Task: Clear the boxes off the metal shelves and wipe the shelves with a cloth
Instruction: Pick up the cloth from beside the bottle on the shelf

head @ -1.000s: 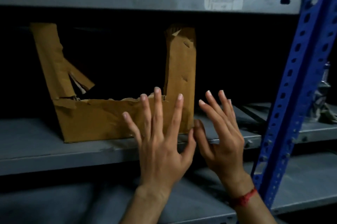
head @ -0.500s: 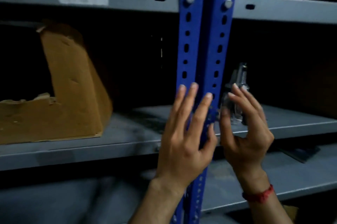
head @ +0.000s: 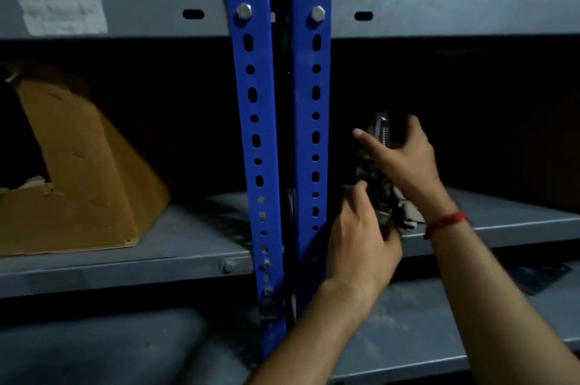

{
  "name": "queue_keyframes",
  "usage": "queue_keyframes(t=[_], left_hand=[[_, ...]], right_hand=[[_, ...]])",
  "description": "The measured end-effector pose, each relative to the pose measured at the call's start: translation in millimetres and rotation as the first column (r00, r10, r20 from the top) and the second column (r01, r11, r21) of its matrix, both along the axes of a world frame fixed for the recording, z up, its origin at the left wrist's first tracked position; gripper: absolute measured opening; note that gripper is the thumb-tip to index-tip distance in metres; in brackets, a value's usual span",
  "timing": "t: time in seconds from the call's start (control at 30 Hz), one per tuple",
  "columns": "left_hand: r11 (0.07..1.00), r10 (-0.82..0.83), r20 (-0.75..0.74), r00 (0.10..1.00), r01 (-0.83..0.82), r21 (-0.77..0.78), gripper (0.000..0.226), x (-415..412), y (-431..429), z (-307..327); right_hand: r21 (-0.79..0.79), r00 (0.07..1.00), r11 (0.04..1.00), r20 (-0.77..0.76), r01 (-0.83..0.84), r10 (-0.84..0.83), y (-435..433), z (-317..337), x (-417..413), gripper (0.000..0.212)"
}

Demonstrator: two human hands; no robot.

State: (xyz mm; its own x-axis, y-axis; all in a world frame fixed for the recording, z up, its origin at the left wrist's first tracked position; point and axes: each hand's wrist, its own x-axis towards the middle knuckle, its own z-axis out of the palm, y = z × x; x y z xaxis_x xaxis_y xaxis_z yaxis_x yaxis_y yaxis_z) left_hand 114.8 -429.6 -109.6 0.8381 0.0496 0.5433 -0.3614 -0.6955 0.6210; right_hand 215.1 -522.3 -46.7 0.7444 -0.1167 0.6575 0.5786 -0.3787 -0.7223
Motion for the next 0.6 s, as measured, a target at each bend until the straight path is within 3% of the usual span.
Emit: queue_keyframes(t=[0.1,0.2,0.33,0.43,0.53,0.6], left_hand=[[0.969,-0.014,0.011,1.0,0.016,-0.245,0.044,7,0,1],[0.856,-0.023,-0.002,1.0,0.018,-0.517,0.028,23,2,8],[0.731,-0.125,-0.175,0.977,-0.029,-0.682,0.041,45,-4,20],[0.683,-0.225,-0.209,0.952,0.001,-0.73,0.045,61,-10,26],[0.713,-0.316,-0.235,0.919,0.067,-0.698,0.02,79,-17,31],[0.848,-0.315,-0.283,0.906,0.134,-0.513,0.012,94,-24,33]], right_hand=[[0.012,0.998,0.999,0.016,-0.053,0.053,9,12,17,0.064],[0.088,0.994,0.99,-0.007,-0.112,0.113,16,24,20,0.03],[0.129,0.992,0.984,0.053,-0.123,0.117,3,26,12,0.021],[0.206,0.985,0.963,0.037,-0.173,0.169,-15,29,-4,0.02],[0.309,0.977,0.93,-0.001,-0.201,0.211,-35,33,-27,0.01],[0.33,0.958,0.908,-0.032,-0.258,0.284,-48,33,-47,0.014]])
